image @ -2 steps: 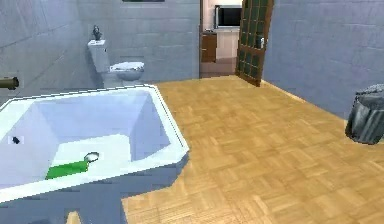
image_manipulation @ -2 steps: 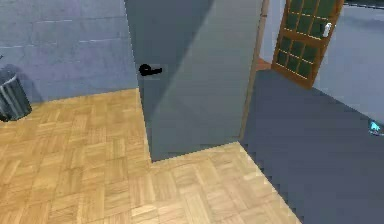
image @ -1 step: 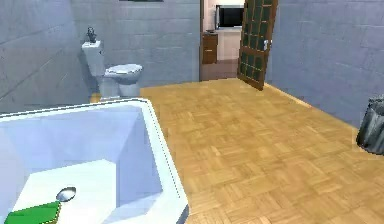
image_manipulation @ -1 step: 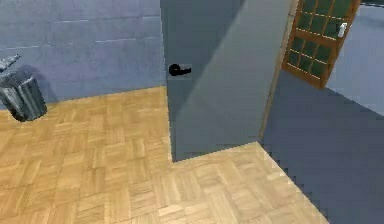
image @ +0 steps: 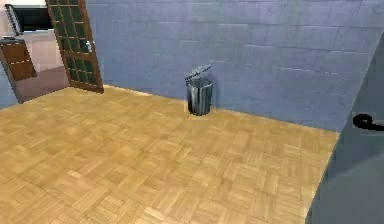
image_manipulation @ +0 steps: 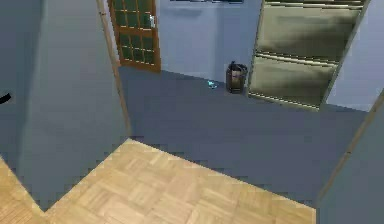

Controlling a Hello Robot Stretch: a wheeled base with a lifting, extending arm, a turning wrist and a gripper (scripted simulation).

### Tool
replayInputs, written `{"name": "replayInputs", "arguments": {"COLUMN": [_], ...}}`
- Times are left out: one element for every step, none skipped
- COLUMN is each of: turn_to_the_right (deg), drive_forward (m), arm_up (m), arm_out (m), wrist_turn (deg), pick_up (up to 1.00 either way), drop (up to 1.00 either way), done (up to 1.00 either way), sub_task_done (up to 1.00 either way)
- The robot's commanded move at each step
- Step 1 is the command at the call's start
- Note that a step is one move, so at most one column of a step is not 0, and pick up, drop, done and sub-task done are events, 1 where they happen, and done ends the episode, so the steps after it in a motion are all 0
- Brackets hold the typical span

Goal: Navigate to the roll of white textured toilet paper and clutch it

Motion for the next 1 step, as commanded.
{"name": "replayInputs", "arguments": {"turn_to_the_right": [45.0], "drive_forward": [0.00], "arm_up": [0.00], "arm_out": [0.00], "wrist_turn": [0.0], "pick_up": [0.00], "drop": [0.00], "done": [0.00], "sub_task_done": [0.00]}}
